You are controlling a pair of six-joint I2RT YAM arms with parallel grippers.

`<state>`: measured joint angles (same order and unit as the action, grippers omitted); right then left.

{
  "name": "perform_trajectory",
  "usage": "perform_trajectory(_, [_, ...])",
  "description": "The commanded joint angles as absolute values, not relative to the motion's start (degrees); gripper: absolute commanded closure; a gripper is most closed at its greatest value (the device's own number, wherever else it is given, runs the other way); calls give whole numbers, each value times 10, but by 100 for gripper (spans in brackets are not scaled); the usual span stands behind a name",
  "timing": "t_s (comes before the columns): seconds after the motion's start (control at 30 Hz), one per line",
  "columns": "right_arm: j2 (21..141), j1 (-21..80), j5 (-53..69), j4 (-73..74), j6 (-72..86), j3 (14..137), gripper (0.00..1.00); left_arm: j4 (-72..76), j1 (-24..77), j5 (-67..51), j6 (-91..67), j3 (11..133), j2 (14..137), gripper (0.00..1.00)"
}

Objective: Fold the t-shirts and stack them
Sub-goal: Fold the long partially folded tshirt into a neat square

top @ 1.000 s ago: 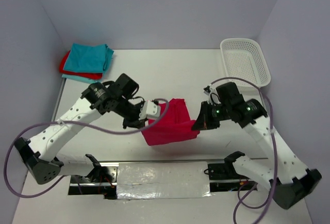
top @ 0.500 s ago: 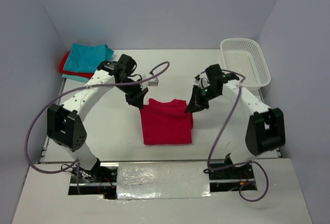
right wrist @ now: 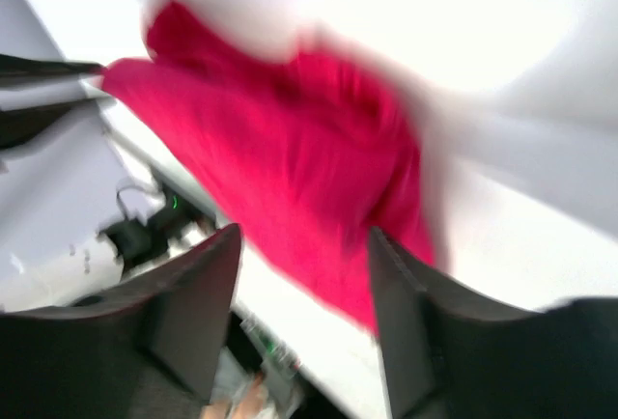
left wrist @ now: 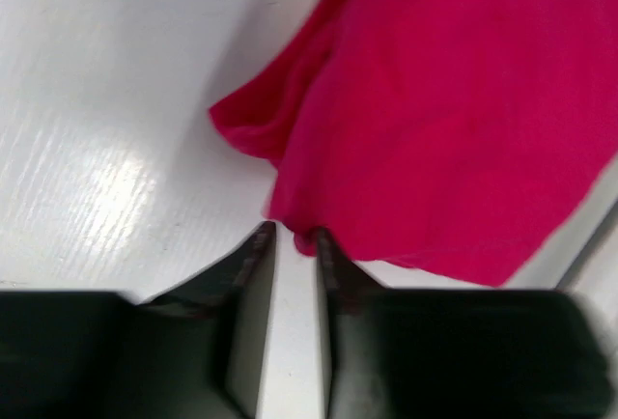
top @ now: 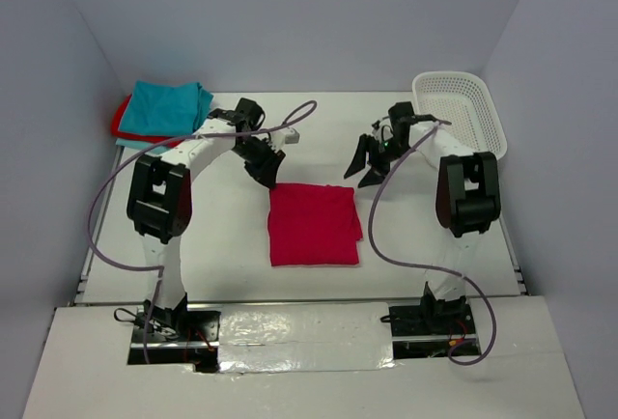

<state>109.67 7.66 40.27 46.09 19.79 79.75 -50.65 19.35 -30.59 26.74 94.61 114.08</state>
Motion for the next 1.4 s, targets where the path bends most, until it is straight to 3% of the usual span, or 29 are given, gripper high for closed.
perform_trajectory(0.0, [1141,71,367,449,188,902,36,-462,163,-274,209,972,1165,62])
perform_trajectory(0.07, [1160,61,327,459,186,966,35,-453,145,-267,180,991,1181,52])
perform_trajectory(0.13, [1165,55,286,465,182,994,37,-452,135,-261,157,1036,1189,51])
perform_trajectory(0.2, [1122,64,224,463,160,987,46,-448,125,-245,143,1066,1187,51])
perform_trajectory(0.23, [1100,77,216,441,150,939,54,-440,122,-238,129,1083,1183,52])
perform_trajectory(0.27, [1073,85,211,428,150,906,73,-436,120,-230,121,1085,1173,53])
perform_trajectory(0.37, [941,120,195,377,164,775,100,-426,137,-266,127,1034,1088,73])
perform_trajectory(0.47, [887,165,243,299,191,666,100,-422,189,-310,150,928,1034,79])
perform_trajectory(0.6, [932,190,272,270,212,646,100,-418,222,-349,135,846,1039,78])
perform_trajectory(0.77, [1039,168,249,237,221,685,100,-360,219,-317,116,853,1103,71])
perform_trajectory(0.93, [1142,150,251,234,228,751,100,-335,196,-288,94,896,1184,70])
perform_trajectory(1.23, [1155,118,274,188,285,756,100,-293,177,-259,78,934,1226,68])
perform_trajectory(1.27, [1149,108,273,185,292,757,98,-294,175,-253,76,945,1235,68])
perform_trajectory(1.3, [1145,105,263,192,292,766,88,-295,173,-251,74,954,1239,68])
perform_trajectory(1.37, [1136,96,237,213,275,786,78,-308,165,-266,60,978,1240,64])
